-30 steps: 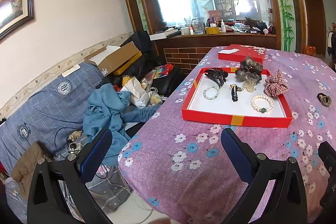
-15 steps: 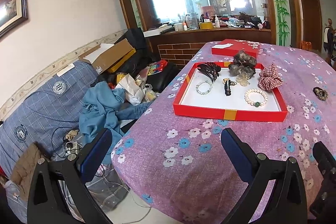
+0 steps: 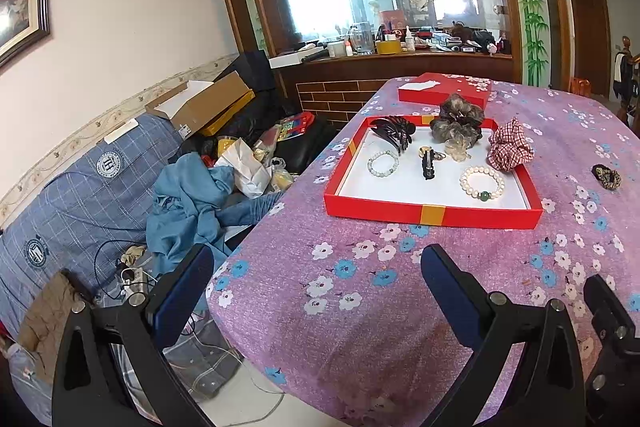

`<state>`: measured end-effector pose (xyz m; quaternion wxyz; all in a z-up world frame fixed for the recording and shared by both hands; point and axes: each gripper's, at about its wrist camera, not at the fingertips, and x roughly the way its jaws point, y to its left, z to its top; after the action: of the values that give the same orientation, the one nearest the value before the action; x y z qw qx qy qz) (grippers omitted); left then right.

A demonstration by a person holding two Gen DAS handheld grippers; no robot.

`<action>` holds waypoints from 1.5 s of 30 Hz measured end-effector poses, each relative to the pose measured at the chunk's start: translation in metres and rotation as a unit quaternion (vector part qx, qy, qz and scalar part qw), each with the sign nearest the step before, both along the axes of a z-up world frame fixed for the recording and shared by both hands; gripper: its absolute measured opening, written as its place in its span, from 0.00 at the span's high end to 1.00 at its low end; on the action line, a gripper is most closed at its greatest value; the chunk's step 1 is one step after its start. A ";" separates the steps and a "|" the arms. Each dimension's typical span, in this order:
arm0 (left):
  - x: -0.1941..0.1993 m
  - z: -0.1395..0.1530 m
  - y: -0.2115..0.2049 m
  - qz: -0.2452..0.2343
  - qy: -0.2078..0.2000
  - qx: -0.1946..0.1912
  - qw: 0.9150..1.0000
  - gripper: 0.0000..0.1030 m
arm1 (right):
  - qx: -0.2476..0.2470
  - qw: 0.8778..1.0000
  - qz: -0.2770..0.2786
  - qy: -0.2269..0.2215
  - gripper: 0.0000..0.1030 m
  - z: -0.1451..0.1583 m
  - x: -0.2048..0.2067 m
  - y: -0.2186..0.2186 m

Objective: Organize jewelry

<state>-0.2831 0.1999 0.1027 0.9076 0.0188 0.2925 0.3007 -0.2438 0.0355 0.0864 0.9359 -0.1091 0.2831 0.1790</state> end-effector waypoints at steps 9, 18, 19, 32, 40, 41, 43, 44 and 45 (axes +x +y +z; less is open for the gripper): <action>0.002 -0.001 0.001 0.000 0.002 0.001 1.000 0.00 | -0.013 1.000 0.001 0.001 0.05 -0.001 0.000 0.005; 0.002 -0.005 0.003 0.004 0.005 -0.001 1.000 0.00 | -0.023 1.000 0.001 0.009 0.04 -0.005 0.002 0.006; 0.002 -0.005 0.003 0.005 0.006 0.000 1.000 0.00 | -0.023 1.000 0.001 0.009 0.04 -0.005 0.001 0.006; 0.003 -0.005 0.003 0.007 0.007 0.002 1.000 0.00 | -0.030 1.000 0.002 0.010 0.04 -0.008 0.002 0.008; 0.004 -0.006 0.003 0.006 0.008 0.003 1.000 0.00 | -0.031 0.999 0.001 0.011 0.04 -0.009 0.002 0.008; 0.004 -0.006 0.003 0.006 0.007 0.003 1.000 0.00 | -0.031 0.999 0.001 0.011 0.04 -0.008 0.002 0.008; 0.004 -0.006 0.002 0.007 0.008 0.004 1.000 0.00 | -0.032 0.999 0.001 0.011 0.04 -0.009 0.002 0.008; 0.004 -0.006 0.003 0.006 0.007 0.003 1.000 0.00 | -0.032 0.999 0.001 0.011 0.04 -0.009 0.002 0.008; 0.004 -0.006 0.003 0.005 0.007 0.002 1.000 0.00 | -0.033 0.999 0.001 0.011 0.04 -0.009 0.002 0.007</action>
<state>-0.2795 0.2028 0.0970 0.9037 0.0217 0.2984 0.3063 -0.2418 0.0429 0.0773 0.9284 -0.1380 0.2991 0.1718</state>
